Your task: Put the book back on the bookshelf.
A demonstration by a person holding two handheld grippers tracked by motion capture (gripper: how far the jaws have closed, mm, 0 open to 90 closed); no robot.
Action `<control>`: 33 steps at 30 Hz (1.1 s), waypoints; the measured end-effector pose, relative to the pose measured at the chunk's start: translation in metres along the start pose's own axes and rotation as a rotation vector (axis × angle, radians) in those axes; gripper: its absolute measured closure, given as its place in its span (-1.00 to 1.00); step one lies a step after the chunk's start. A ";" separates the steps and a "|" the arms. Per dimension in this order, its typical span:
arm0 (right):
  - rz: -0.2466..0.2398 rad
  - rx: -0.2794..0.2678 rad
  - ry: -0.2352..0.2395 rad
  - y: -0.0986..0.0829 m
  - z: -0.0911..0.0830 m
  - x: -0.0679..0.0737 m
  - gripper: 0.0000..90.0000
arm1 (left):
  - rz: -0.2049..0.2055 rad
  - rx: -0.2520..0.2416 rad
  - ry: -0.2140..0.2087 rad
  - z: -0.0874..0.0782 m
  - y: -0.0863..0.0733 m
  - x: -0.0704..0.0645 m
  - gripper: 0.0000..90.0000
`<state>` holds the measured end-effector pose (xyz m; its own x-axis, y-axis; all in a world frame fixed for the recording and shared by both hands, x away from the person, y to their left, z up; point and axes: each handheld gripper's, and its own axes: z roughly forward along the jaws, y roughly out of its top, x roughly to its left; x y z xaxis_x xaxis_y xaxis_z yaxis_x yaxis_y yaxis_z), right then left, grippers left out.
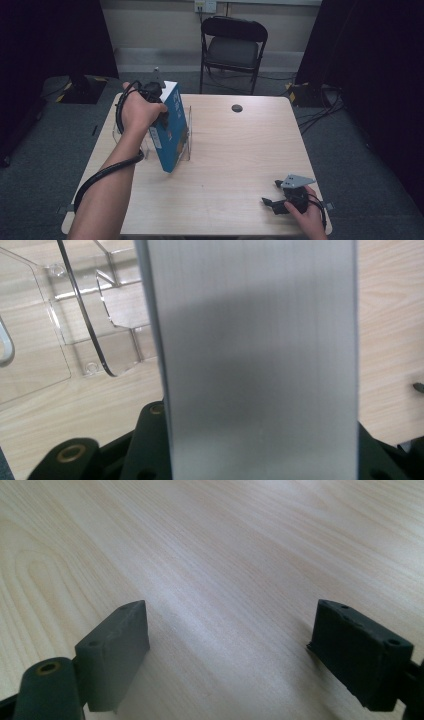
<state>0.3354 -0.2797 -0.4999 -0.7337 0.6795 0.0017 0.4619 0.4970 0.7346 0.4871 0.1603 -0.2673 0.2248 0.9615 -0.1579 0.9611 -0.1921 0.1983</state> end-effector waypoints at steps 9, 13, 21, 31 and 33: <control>0.001 0.000 0.001 0.000 0.000 0.000 -0.68 | -0.007 -0.017 0.010 0.011 0.009 -0.004 0.39; 0.000 0.000 0.001 0.000 0.000 0.000 -0.68 | -0.019 -0.031 0.009 0.013 0.011 -0.004 0.39; 0.000 0.000 0.001 0.000 0.000 0.000 -0.68 | -0.027 -0.054 0.012 0.016 0.013 -0.002 0.38; 0.001 0.000 0.000 0.000 0.000 0.000 -0.68 | -0.036 -0.086 -0.001 0.018 0.010 0.000 0.38; 0.001 0.000 0.000 0.000 0.000 0.000 -0.68 | -0.038 -0.087 -0.007 0.018 0.009 0.002 0.38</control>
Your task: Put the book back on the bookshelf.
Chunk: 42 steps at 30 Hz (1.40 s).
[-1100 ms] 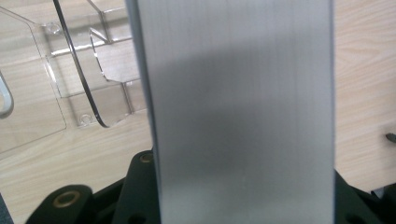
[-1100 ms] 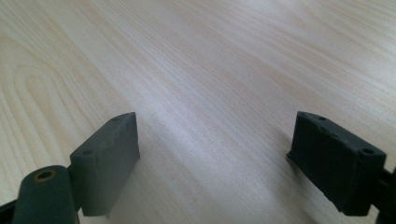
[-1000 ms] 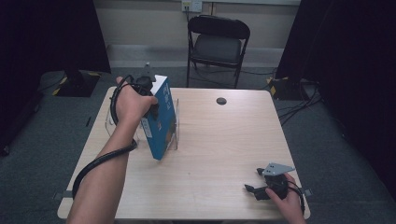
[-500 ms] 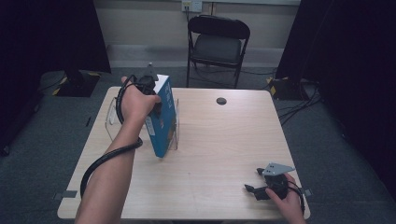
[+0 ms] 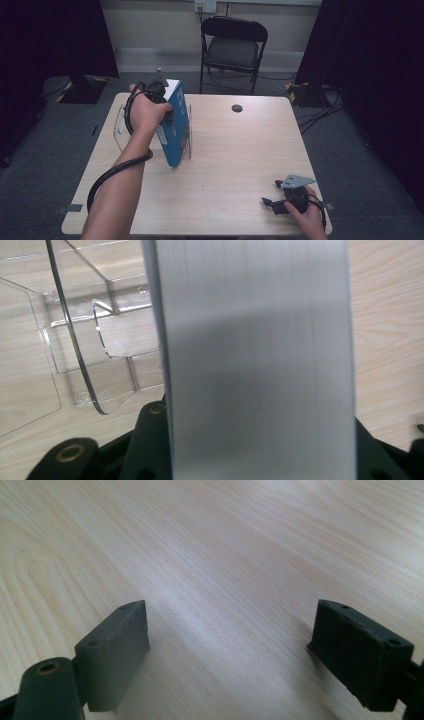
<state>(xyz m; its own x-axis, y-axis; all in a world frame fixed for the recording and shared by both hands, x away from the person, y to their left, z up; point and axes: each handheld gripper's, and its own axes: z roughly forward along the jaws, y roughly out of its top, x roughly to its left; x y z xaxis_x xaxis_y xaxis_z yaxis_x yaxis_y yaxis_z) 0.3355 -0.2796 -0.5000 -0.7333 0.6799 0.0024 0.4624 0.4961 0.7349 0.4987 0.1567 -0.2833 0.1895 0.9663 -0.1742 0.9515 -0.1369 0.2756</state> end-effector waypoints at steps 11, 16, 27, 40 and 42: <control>-0.001 0.001 0.002 0.000 0.000 0.000 -0.68 | 0.013 0.032 -0.010 0.004 -0.009 0.007 0.37; -0.001 0.001 0.002 0.000 0.000 0.000 -0.68 | 0.015 0.027 -0.016 0.004 -0.011 0.007 0.36; -0.007 0.001 0.001 0.001 0.001 -0.001 -0.70 | 0.014 0.016 -0.027 0.002 -0.012 0.009 0.31; -0.009 0.000 0.003 0.001 0.001 -0.002 -0.70 | 0.023 -0.019 -0.076 -0.012 -0.019 0.012 0.01; -0.008 -0.002 0.005 0.001 0.002 -0.002 -0.70 | 0.039 -0.022 -0.085 -0.012 -0.022 0.012 -0.01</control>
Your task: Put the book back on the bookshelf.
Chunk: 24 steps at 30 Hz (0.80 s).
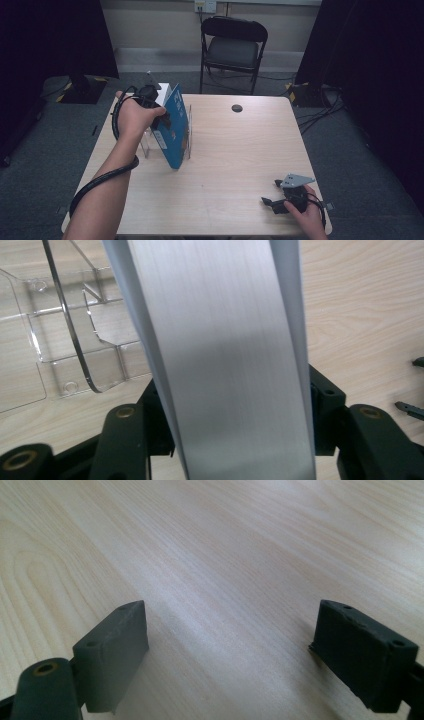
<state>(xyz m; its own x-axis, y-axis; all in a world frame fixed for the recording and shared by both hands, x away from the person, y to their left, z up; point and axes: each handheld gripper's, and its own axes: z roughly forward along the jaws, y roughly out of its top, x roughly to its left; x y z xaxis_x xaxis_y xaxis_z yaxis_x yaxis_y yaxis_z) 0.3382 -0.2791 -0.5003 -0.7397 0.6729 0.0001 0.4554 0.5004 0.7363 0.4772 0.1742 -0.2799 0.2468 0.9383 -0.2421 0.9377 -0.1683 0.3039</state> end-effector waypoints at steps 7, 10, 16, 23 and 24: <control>0.003 0.006 0.002 0.001 0.001 0.000 -0.71 | 0.019 0.003 -0.009 -0.004 -0.010 0.004 -0.11; 0.002 0.005 0.002 0.001 0.001 0.000 -0.71 | 0.038 -0.012 -0.027 -0.010 -0.016 0.003 -0.12; 0.002 0.005 0.002 0.001 0.001 0.000 -0.71 | 0.063 -0.018 -0.044 -0.020 -0.027 0.010 -0.25; 0.002 0.005 0.002 0.001 0.001 0.000 -0.71 | 0.105 -0.023 -0.088 -0.020 -0.044 0.018 -0.33; 0.002 0.005 0.002 0.001 0.001 -0.001 -0.71 | 0.109 -0.030 -0.095 -0.021 -0.046 0.019 -0.36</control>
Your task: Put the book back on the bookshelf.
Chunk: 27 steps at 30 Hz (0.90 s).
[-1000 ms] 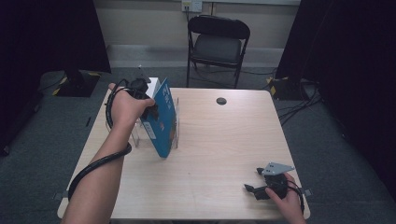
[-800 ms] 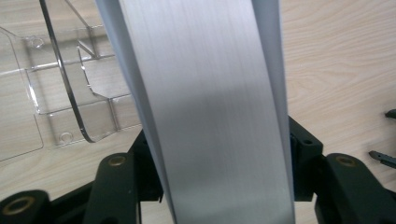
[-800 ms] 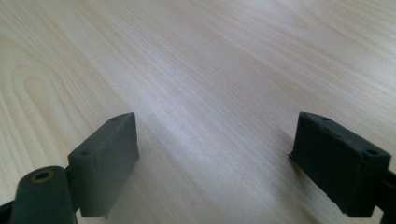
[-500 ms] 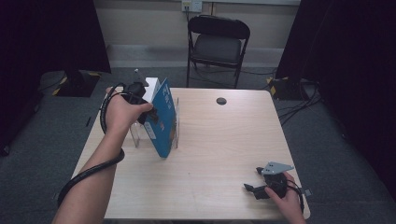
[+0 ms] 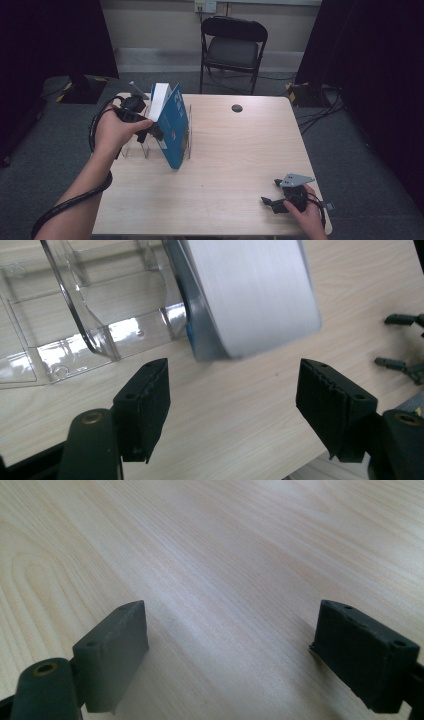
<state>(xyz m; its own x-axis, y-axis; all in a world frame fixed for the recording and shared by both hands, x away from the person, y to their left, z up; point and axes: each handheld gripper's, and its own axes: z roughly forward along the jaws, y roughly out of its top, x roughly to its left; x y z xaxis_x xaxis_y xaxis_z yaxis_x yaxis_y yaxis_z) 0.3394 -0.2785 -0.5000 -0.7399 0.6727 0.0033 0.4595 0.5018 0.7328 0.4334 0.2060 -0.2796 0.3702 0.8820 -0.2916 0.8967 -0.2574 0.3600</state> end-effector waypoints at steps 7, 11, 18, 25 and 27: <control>0.000 -0.001 -0.001 0.000 0.000 0.000 -0.71 | 0.026 -0.019 -0.017 0.001 -0.015 0.010 -0.44; 0.000 -0.002 -0.002 0.000 0.000 0.000 -0.71 | 0.036 -0.027 -0.026 0.002 -0.021 0.014 -0.50; 0.000 -0.002 -0.001 0.000 0.000 0.000 -0.71 | 0.045 -0.051 -0.058 0.004 -0.036 0.026 -0.56; 0.000 -0.002 -0.001 0.000 0.000 0.000 -0.71 | 0.054 -0.059 -0.075 0.007 -0.049 0.034 -0.56; 0.001 -0.002 -0.001 0.000 0.000 0.000 -0.71 | 0.055 -0.056 -0.079 0.007 -0.050 0.034 -0.55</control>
<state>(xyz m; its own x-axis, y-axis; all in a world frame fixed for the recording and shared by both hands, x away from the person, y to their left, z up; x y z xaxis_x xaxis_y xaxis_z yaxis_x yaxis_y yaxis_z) 0.3393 -0.2785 -0.5001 -0.7390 0.6737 0.0029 0.4591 0.5004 0.7340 0.4029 0.2461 -0.3141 0.4381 0.8326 -0.3388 0.8606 -0.2797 0.4256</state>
